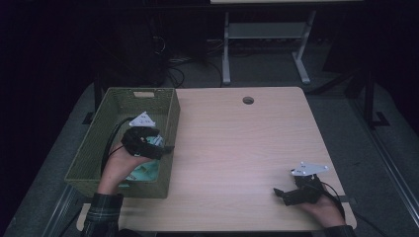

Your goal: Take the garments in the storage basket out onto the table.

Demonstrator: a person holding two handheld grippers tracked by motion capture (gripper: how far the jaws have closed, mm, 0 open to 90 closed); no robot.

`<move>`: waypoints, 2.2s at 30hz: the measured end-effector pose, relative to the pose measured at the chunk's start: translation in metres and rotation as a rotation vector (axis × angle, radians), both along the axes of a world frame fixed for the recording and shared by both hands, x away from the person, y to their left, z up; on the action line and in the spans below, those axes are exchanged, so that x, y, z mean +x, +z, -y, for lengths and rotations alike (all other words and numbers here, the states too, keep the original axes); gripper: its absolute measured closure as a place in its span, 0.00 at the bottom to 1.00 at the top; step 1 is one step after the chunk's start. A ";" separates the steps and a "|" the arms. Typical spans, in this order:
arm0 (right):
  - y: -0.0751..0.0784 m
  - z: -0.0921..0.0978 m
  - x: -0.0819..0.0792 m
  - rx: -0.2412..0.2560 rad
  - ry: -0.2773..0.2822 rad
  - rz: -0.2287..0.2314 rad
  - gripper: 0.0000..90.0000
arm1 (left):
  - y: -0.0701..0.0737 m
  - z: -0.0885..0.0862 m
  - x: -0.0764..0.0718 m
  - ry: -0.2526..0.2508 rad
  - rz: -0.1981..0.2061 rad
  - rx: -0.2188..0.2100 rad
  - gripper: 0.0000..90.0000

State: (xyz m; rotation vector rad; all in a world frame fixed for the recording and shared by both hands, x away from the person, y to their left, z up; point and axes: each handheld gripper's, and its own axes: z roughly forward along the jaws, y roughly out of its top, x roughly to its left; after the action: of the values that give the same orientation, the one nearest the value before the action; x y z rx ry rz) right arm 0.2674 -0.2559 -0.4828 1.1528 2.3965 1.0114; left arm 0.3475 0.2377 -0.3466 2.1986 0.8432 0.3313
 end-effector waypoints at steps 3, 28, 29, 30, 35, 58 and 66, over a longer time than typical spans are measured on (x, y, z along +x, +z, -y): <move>0.000 0.000 0.000 0.000 0.000 -0.001 0.02 | 0.000 -0.008 0.001 0.020 0.002 -0.005 0.16; 0.000 0.000 0.000 0.000 0.001 -0.001 0.02 | -0.026 -0.052 0.013 0.124 -0.006 0.046 0.16; 0.000 0.000 0.000 0.000 0.001 -0.001 0.02 | -0.027 -0.052 0.013 0.126 -0.011 0.038 0.16; 0.000 0.000 0.000 0.000 0.001 -0.001 0.02 | -0.029 -0.053 0.014 0.125 -0.012 0.038 0.16; 0.000 0.000 0.000 0.000 0.000 -0.001 0.02 | -0.038 -0.056 0.015 0.122 -0.032 0.046 0.16; 0.000 0.000 0.000 0.000 -0.001 -0.001 0.02 | -0.067 -0.047 0.023 0.121 -0.173 0.177 0.16; 0.000 0.000 0.000 0.000 -0.001 -0.001 0.02 | -0.074 -0.043 0.025 0.118 -0.232 0.227 0.16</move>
State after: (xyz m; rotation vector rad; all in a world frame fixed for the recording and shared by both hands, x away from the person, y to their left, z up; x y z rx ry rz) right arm 0.2672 -0.2558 -0.4829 1.1551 2.3963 1.0108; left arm 0.3726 0.2812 -0.4202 2.4364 1.1116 0.2413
